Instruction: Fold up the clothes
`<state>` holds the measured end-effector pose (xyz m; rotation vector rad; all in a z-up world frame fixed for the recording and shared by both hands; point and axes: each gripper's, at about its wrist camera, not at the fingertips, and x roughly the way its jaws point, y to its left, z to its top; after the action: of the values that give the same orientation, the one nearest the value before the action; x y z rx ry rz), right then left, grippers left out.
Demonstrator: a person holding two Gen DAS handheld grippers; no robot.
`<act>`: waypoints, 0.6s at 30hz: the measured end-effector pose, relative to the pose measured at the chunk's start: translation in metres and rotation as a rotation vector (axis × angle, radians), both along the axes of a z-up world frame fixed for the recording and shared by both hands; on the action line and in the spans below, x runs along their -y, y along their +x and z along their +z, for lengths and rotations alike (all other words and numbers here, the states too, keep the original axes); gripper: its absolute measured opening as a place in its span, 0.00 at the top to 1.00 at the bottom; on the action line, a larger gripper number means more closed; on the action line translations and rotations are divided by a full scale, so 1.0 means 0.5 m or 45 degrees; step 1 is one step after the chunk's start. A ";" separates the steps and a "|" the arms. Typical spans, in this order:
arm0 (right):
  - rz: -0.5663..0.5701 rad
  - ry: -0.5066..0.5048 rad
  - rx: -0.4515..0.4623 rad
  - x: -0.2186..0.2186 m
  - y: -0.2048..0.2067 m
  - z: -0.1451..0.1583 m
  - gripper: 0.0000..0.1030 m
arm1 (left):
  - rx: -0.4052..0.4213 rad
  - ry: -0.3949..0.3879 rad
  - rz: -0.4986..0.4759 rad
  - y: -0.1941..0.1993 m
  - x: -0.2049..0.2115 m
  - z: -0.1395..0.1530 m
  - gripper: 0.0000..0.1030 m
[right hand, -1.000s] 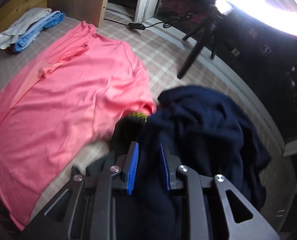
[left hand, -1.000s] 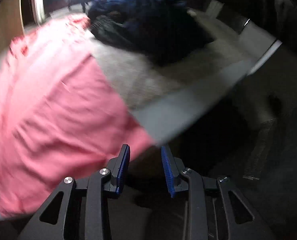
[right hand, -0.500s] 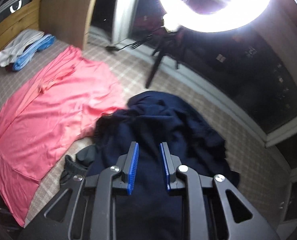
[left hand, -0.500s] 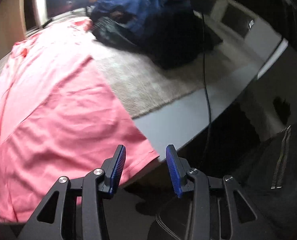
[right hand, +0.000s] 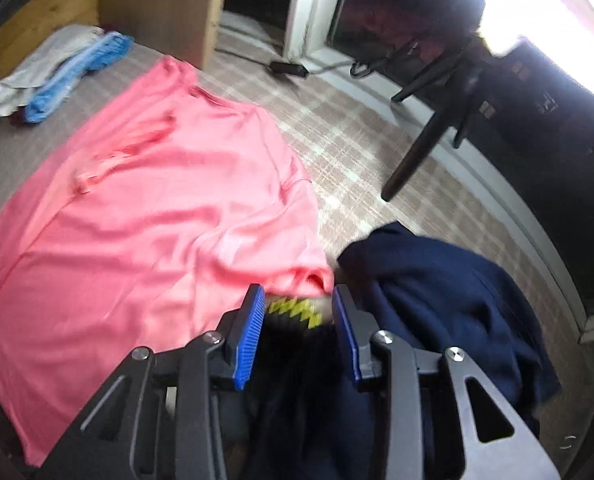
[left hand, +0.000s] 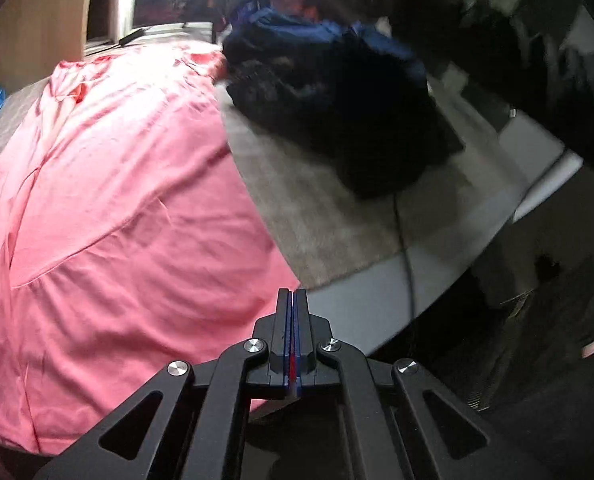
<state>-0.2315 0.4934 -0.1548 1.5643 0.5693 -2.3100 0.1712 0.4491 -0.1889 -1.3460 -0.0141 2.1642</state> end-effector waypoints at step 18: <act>-0.021 0.045 0.203 -0.005 -0.037 -0.089 0.93 | 0.020 0.254 0.144 -0.024 0.098 0.033 1.00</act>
<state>-0.2497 0.4959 -0.1993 1.7566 0.5622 -2.1721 0.1590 0.3999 -0.1722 -1.2737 -0.3113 2.1794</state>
